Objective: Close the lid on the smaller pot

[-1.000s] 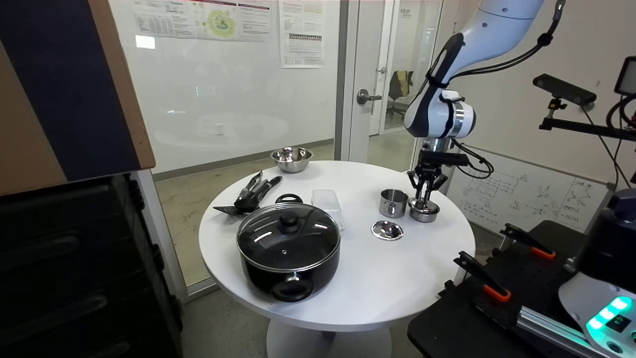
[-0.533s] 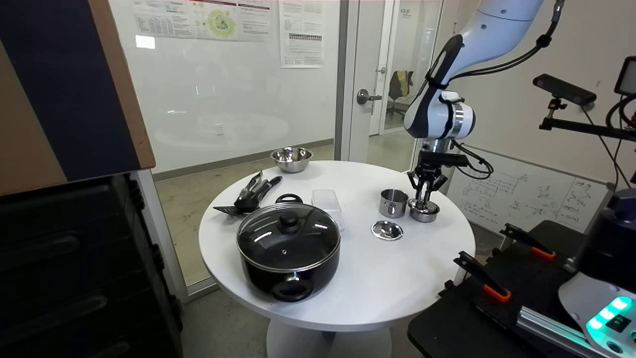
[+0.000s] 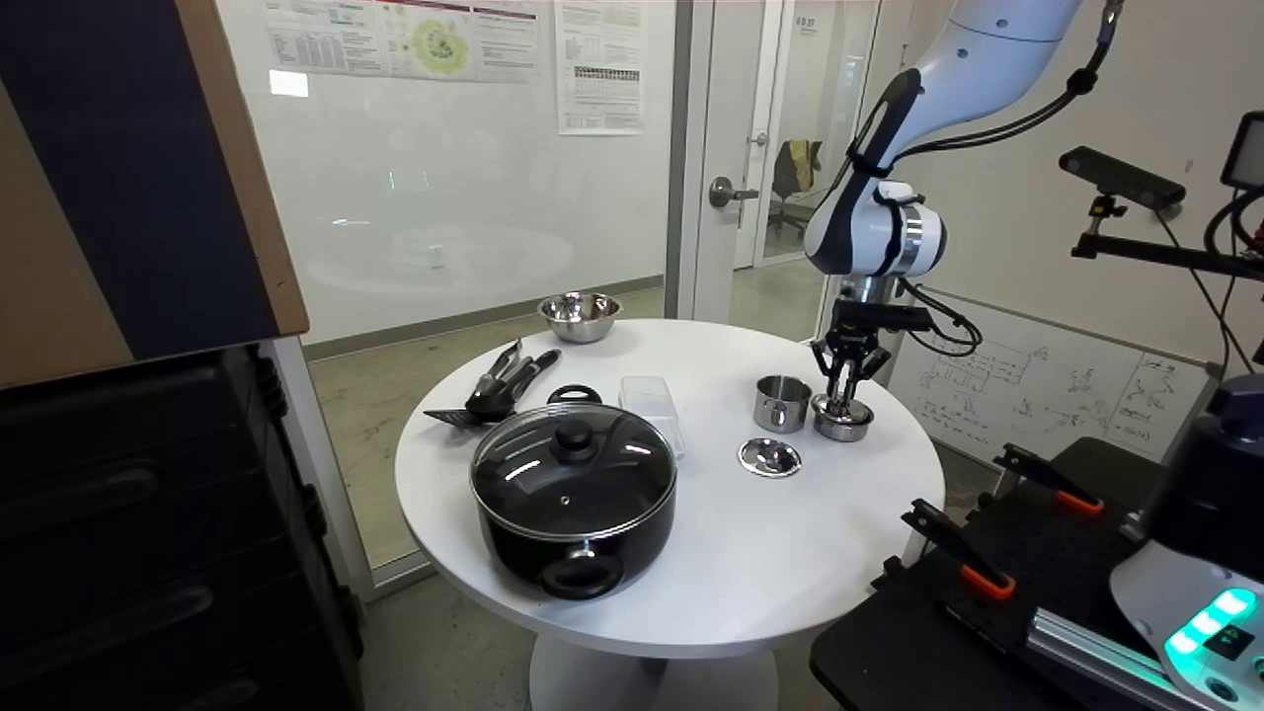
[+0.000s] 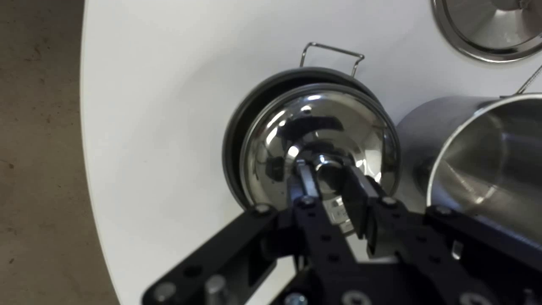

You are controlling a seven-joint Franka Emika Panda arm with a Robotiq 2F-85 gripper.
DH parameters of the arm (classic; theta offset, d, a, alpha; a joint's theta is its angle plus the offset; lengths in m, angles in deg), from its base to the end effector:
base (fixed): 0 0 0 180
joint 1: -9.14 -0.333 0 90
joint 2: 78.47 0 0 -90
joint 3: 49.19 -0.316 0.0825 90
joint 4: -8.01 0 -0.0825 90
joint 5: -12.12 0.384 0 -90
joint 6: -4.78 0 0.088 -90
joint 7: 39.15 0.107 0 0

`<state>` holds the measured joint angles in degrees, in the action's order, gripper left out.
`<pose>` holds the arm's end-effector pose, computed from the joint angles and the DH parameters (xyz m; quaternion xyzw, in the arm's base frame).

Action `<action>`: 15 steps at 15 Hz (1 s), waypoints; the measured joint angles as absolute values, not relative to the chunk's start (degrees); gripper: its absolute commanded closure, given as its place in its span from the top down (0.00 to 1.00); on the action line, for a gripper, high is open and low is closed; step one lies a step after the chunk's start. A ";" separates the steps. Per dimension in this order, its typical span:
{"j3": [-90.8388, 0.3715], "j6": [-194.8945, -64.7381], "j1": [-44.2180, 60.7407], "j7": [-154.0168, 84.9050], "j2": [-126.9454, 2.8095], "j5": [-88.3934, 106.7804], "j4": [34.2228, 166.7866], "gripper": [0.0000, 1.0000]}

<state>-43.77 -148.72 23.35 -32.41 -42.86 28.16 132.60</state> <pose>0.4982 -0.1908 0.0935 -0.9371 0.3438 0.0501 0.0331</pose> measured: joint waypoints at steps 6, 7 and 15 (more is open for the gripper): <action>-44.03 -148.77 23.54 -32.44 -42.91 28.16 132.94 0.06; -44.11 -148.80 23.66 -32.49 -42.97 28.16 133.09 0.06; -45.27 -149.97 25.35 -33.93 -45.08 28.33 136.59 0.62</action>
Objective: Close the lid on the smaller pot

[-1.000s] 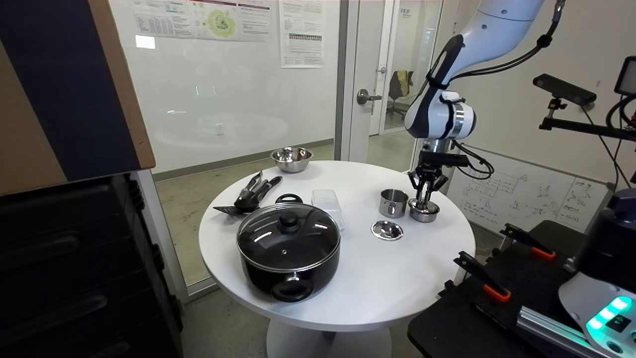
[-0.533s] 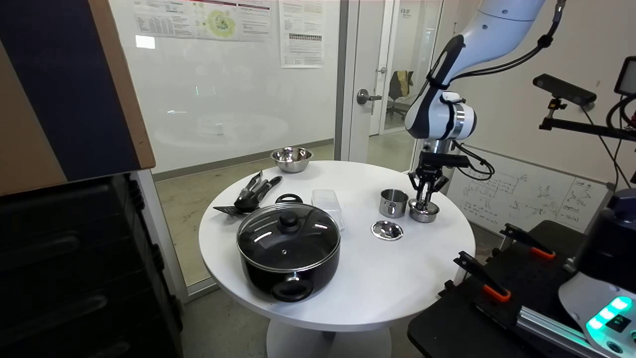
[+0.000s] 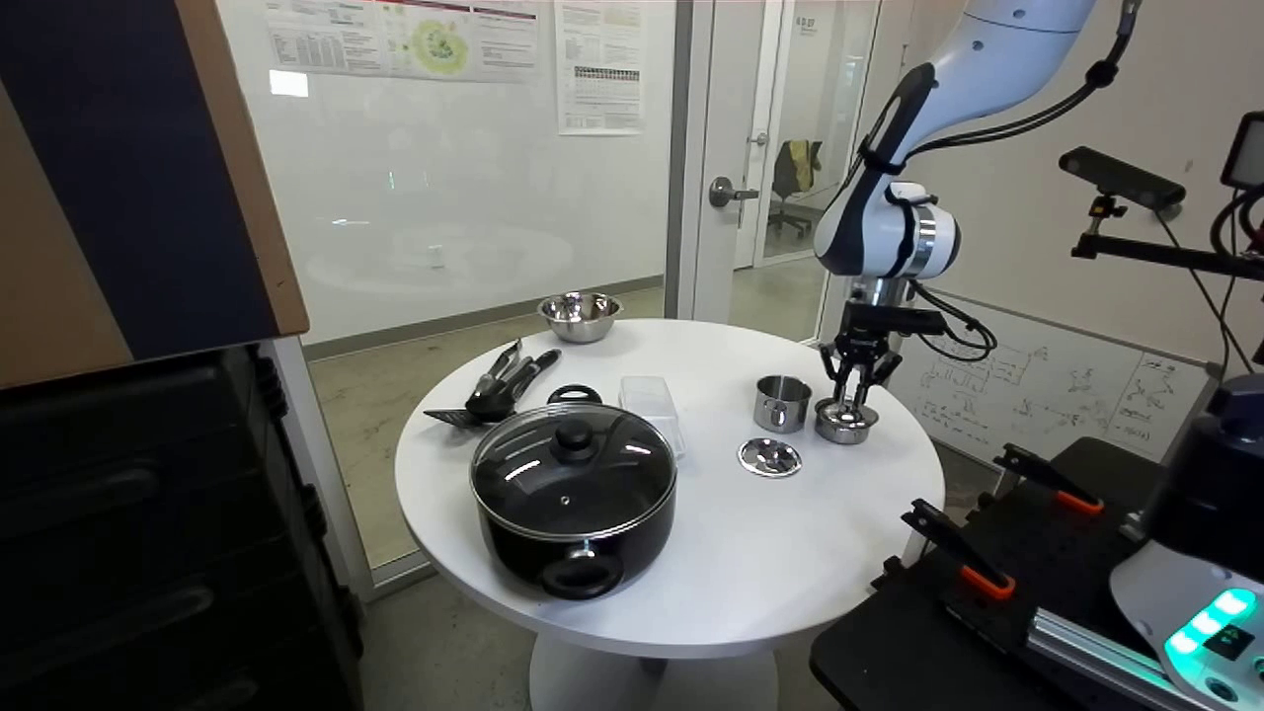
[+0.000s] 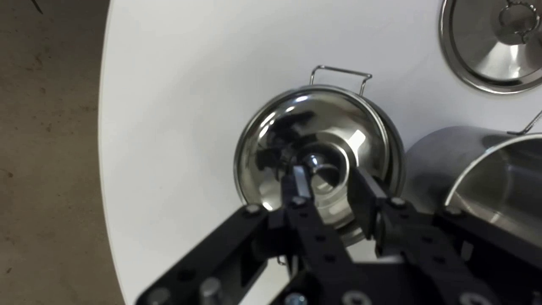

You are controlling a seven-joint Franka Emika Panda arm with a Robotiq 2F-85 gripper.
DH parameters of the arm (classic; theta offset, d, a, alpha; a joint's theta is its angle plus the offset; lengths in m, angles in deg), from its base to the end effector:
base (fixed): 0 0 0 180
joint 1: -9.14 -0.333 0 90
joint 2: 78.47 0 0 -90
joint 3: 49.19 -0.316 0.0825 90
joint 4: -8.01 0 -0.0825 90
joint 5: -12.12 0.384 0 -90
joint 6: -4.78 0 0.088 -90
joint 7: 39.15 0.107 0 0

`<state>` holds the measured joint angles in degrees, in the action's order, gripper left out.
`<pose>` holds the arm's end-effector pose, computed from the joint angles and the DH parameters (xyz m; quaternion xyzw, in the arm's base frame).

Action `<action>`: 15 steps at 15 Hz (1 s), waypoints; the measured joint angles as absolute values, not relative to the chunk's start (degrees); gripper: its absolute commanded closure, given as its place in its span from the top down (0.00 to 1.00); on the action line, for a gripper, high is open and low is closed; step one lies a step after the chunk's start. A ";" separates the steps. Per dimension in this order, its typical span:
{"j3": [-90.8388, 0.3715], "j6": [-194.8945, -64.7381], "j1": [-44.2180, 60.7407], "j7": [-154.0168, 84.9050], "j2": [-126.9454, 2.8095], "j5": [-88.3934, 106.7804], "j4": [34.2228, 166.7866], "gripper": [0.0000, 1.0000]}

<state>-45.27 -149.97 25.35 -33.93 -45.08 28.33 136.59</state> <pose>0.4774 -0.1885 0.0953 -0.9377 0.3406 0.0547 0.0406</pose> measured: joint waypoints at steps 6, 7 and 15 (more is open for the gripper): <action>-46.46 -151.12 26.90 -36.02 -48.07 29.89 139.47 1.00; -46.83 -151.61 27.23 -36.71 -48.78 30.37 140.13 1.00; -50.46 -155.75 29.48 -45.78 -57.15 33.64 149.38 1.00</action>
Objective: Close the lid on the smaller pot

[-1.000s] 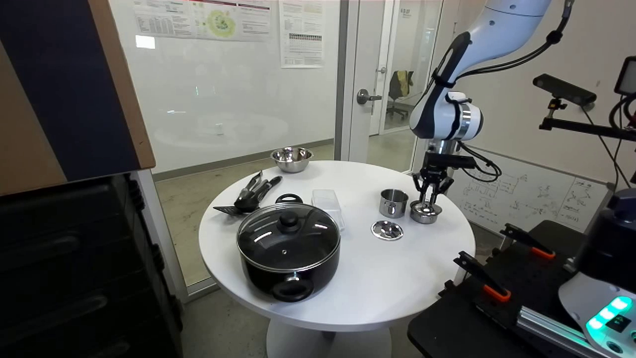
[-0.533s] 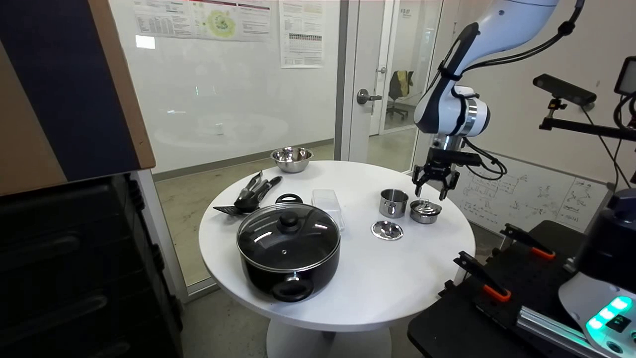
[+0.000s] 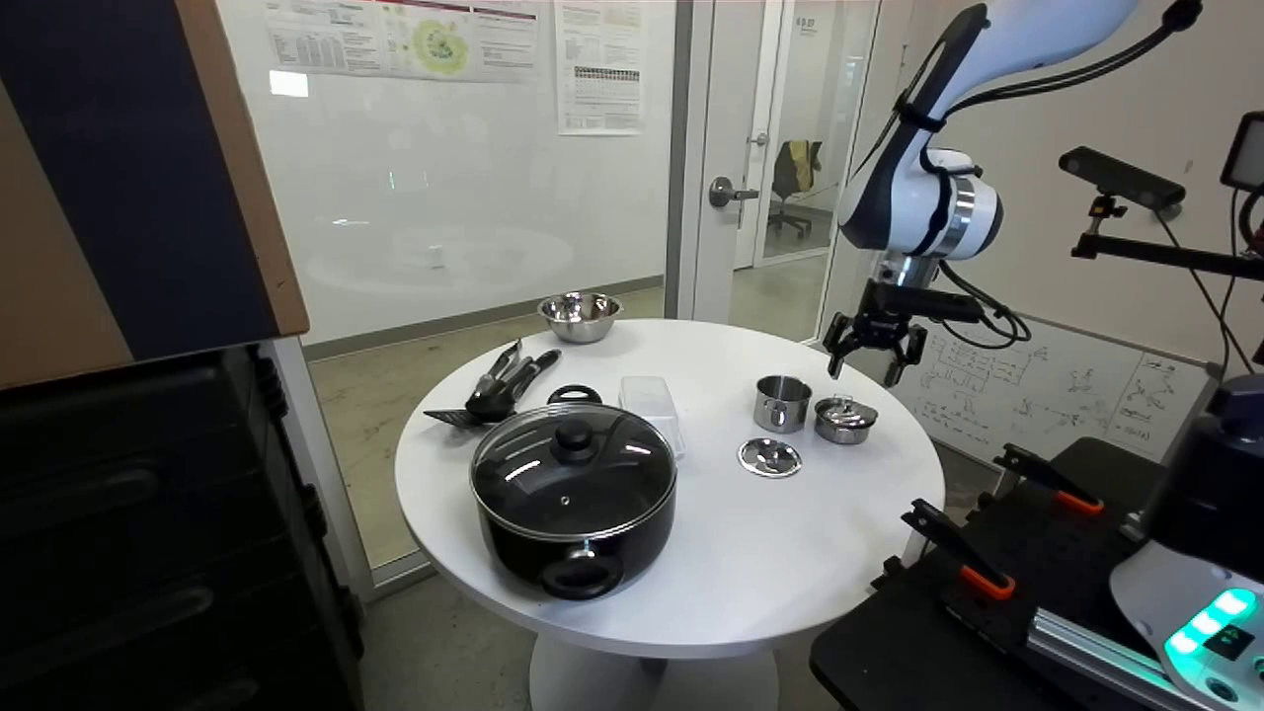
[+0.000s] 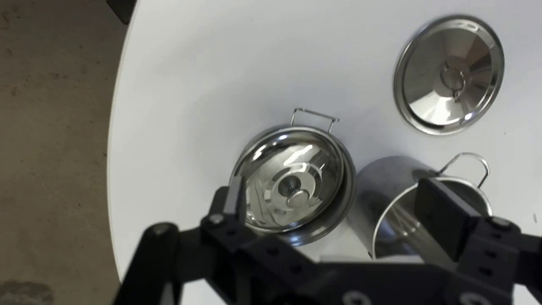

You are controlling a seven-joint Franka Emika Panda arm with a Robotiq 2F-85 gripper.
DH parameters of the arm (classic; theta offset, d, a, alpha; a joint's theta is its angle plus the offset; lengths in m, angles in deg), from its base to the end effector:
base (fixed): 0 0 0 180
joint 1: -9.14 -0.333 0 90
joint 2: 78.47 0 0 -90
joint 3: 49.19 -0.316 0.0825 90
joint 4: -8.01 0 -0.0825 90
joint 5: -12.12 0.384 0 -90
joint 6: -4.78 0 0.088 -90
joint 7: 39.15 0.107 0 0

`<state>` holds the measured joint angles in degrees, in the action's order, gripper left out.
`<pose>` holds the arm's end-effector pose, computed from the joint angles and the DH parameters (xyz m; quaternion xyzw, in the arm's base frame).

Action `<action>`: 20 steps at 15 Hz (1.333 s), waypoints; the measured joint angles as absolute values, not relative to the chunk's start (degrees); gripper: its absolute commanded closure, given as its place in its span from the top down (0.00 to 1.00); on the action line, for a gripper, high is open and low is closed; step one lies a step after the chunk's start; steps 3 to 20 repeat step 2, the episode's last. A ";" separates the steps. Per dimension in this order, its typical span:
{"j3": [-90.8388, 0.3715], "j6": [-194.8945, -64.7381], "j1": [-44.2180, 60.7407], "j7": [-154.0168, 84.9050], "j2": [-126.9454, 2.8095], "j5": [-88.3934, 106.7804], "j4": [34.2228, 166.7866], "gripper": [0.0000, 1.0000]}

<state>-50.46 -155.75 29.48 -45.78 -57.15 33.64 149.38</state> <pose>0.4346 -0.1677 0.1440 -0.9568 0.2832 0.0047 0.0656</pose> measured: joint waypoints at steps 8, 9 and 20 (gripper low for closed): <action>-50.46 -155.79 29.07 -46.97 -59.26 33.45 152.12 1.00; -50.46 -155.79 29.07 -46.97 -59.26 33.45 152.12 1.00; -50.46 -155.79 29.07 -46.97 -59.26 33.45 152.12 1.00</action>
